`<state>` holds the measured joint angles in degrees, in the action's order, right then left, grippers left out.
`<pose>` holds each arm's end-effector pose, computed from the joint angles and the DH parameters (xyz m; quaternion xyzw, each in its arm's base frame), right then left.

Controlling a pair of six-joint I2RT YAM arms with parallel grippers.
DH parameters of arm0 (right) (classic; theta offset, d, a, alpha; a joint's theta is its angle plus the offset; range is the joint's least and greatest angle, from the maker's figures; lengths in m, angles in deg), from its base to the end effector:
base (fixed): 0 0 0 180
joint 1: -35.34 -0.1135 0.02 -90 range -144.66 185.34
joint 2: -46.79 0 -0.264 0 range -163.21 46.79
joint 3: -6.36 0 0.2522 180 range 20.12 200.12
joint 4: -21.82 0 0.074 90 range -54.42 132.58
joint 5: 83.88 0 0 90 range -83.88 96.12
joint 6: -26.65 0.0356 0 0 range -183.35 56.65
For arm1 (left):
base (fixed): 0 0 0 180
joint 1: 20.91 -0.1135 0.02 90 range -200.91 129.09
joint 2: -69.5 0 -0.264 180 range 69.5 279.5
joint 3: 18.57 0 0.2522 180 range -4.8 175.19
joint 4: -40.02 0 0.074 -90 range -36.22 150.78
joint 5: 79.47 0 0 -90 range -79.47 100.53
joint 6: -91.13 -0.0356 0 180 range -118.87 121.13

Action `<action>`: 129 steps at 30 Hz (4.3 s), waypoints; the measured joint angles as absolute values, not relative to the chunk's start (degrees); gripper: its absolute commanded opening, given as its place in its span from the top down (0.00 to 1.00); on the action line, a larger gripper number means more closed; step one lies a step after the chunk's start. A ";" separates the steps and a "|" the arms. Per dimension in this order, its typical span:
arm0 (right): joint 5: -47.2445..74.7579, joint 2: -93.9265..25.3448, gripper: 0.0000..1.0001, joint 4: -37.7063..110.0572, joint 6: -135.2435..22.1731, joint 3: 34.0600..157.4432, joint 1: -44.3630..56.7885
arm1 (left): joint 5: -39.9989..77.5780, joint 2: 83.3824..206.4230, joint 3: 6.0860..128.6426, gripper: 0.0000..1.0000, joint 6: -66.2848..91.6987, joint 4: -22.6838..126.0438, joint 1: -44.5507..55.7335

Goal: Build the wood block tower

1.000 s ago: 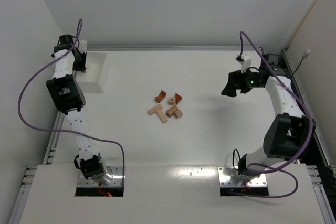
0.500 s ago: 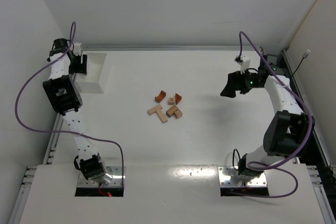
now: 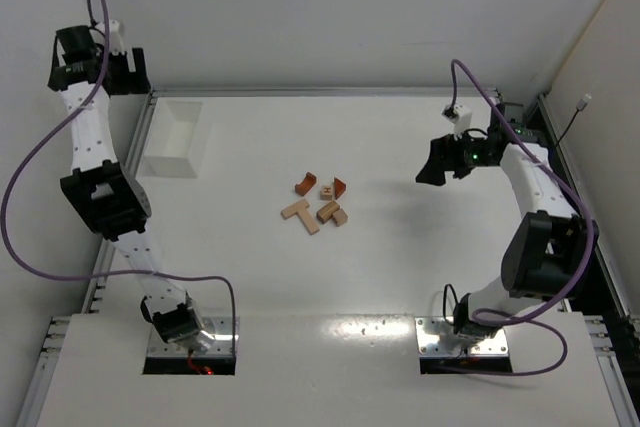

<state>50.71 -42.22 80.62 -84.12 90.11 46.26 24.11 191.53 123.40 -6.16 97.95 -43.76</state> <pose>0.3092 -0.0342 0.2650 -0.1622 0.8910 0.2990 0.3007 0.4481 0.1797 0.3565 -0.0694 0.8913 0.0106 0.4480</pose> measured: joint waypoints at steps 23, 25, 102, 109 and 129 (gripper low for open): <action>25.54 -40.17 0.07 68.62 -78.64 88.80 21.52 | 18.74 151.08 68.58 0.42 -1.11 97.05 -0.55; 23.35 -41.00 0.12 66.80 -74.90 88.80 21.65 | 18.56 154.09 70.44 0.50 -0.22 96.96 0.04; 50.71 -87.27 1.00 38.17 -22.25 110.27 18.83 | 76.18 214.22 104.86 1.00 14.54 80.02 -6.71; 50.82 -87.29 1.00 37.95 -22.36 108.78 18.87 | 76.77 215.64 105.26 1.00 13.47 81.16 -6.71; 54.12 -83.20 1.00 37.10 -21.15 95.49 18.72 | 77.01 203.27 82.04 1.00 4.44 83.61 -5.82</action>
<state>54.12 -83.20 37.10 -21.15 95.49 18.72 77.01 203.27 82.04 4.44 83.61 -5.82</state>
